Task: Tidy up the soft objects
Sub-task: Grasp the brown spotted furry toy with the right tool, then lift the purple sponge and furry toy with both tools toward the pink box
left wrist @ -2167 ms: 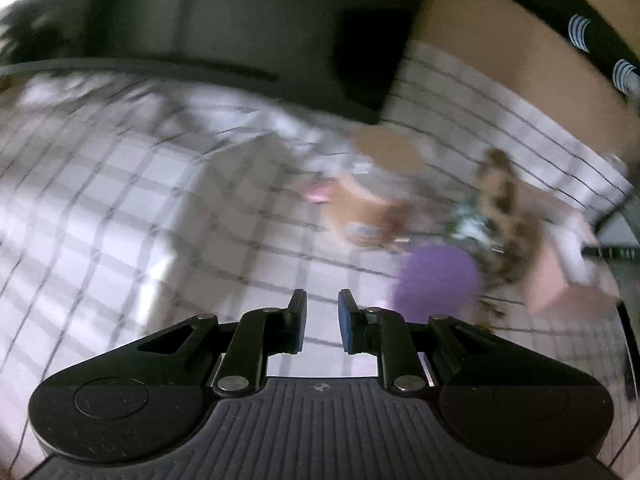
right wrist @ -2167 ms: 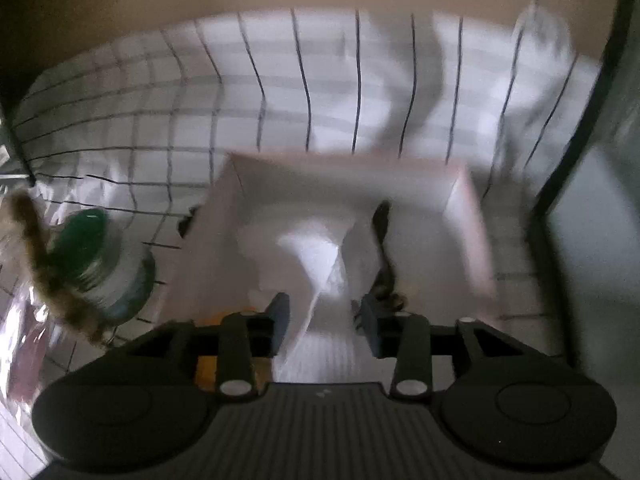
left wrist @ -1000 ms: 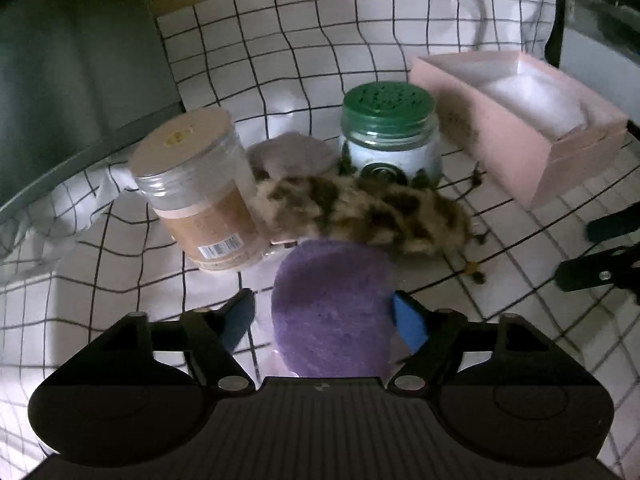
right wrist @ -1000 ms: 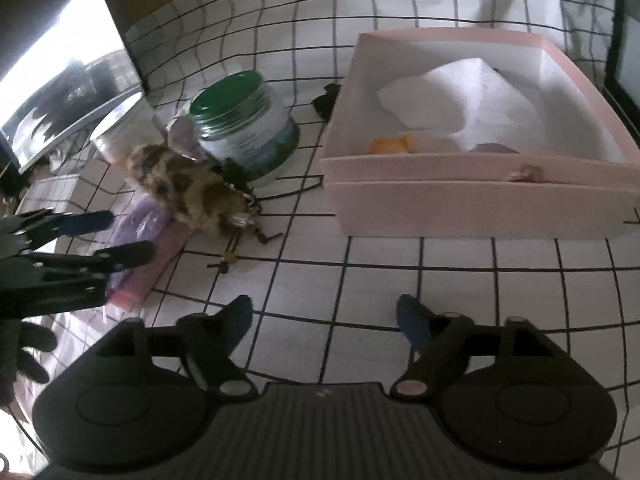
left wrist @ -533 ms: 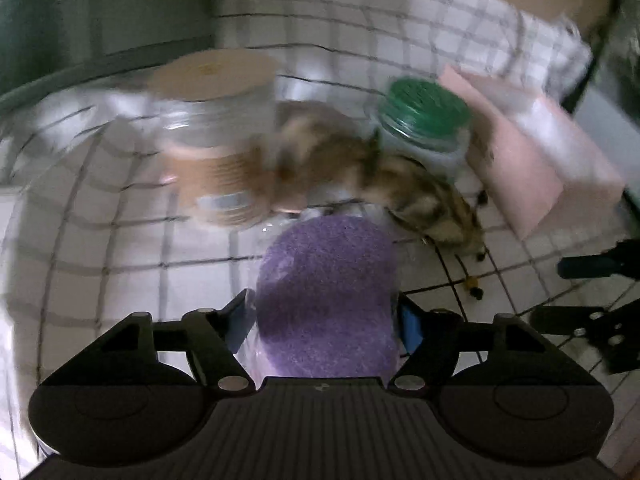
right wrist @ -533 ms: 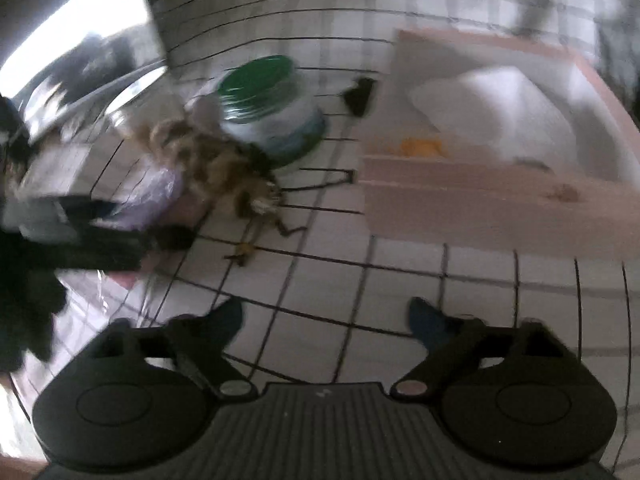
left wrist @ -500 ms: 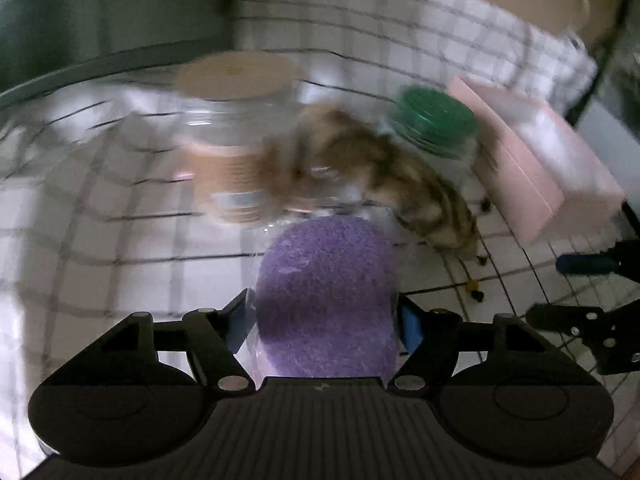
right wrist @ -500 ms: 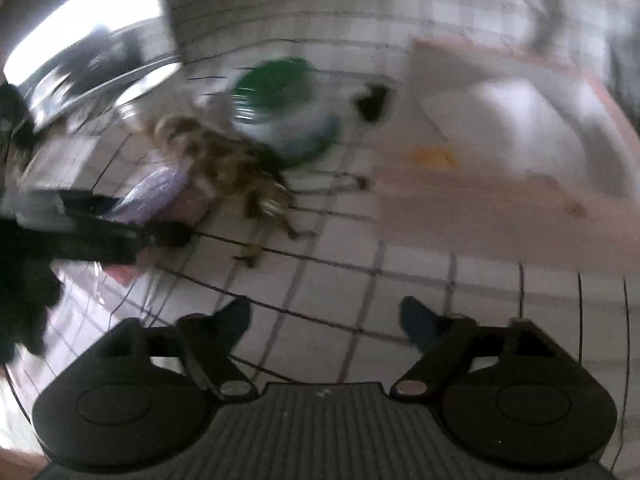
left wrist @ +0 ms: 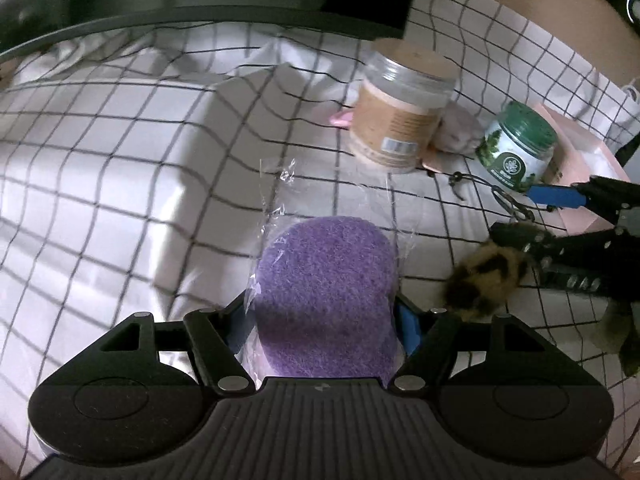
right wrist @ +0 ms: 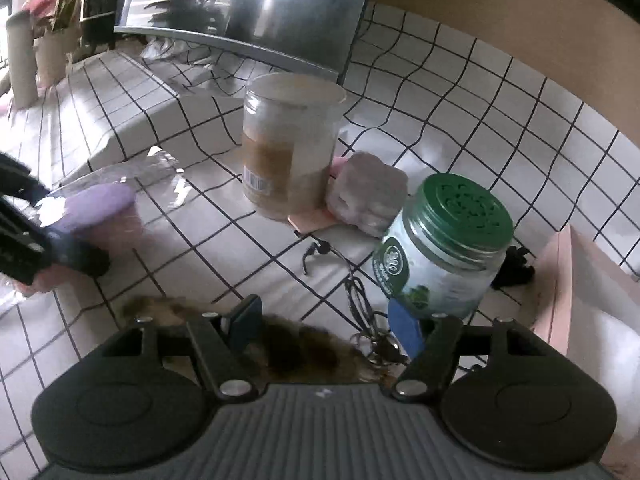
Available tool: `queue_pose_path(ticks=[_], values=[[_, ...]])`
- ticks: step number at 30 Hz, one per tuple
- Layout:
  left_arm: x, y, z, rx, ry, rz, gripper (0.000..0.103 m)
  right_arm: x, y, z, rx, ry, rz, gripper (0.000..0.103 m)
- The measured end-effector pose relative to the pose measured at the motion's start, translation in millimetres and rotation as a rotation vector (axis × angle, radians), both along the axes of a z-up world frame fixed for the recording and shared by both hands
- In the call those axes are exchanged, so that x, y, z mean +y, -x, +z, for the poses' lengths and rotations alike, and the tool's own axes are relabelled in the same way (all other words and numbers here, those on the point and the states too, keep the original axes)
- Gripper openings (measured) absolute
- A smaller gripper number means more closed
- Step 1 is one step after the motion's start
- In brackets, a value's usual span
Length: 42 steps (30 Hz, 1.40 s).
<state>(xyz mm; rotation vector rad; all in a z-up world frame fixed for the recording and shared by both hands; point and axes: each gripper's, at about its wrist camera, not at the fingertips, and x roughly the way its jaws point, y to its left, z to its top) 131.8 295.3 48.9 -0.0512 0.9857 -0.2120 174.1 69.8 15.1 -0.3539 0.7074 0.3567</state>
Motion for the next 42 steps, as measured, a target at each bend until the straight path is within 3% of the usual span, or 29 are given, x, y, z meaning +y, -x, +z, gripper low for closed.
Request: queue_pose_path(ticks=[5, 6, 8, 13, 15, 18, 21, 23, 28, 31, 36, 38, 42], values=[[18, 5, -4, 0.023, 0.035, 0.013, 0.076, -26, -2, 11, 0.014, -0.215, -0.121, 0.07], [18, 4, -5, 0.026, 0.037, 0.01, 0.076, -29, -3, 10, 0.023, -0.231, -0.143, 0.064], [17, 4, -5, 0.025, 0.034, -0.003, 0.076, -26, -10, 5, 0.045, -0.204, -0.176, 0.053], [15, -3, -7, 0.019, 0.051, -0.03, 0.076, -9, 10, -5, 0.107, -0.142, -0.145, 0.05], [12, -7, -10, 0.023, 0.054, -0.02, 0.076, 4, 30, -9, 0.122, -0.057, -0.077, 0.05], [6, -13, -10, 0.015, 0.041, -0.01, 0.076, 13, 59, -12, 0.071, 0.095, -0.012, 0.05], [0, -15, -11, 0.014, 0.033, -0.01, 0.076, 2, 66, -10, 0.058, 0.169, -0.076, 0.05], [-4, -16, -11, 0.016, 0.014, -0.006, 0.077, -11, 63, -6, 0.071, 0.152, -0.146, 0.05], [-13, -14, -13, 0.01, -0.056, -0.031, 0.077, -41, 57, 4, 0.169, -0.097, -0.289, 0.05], [-13, -14, -13, 0.009, -0.06, -0.034, 0.078, -39, 58, -7, 0.164, -0.083, -0.395, 0.05], [-17, -13, -14, 0.005, -0.066, -0.036, 0.079, -46, 68, -3, 0.147, -0.117, -0.434, 0.056], [-20, -13, -15, 0.003, -0.086, -0.047, 0.08, -44, 68, -5, 0.162, -0.104, -0.41, 0.058], [-22, -11, -16, -0.005, -0.103, -0.061, 0.082, -38, 76, -8, 0.148, 0.053, -0.301, 0.057]])
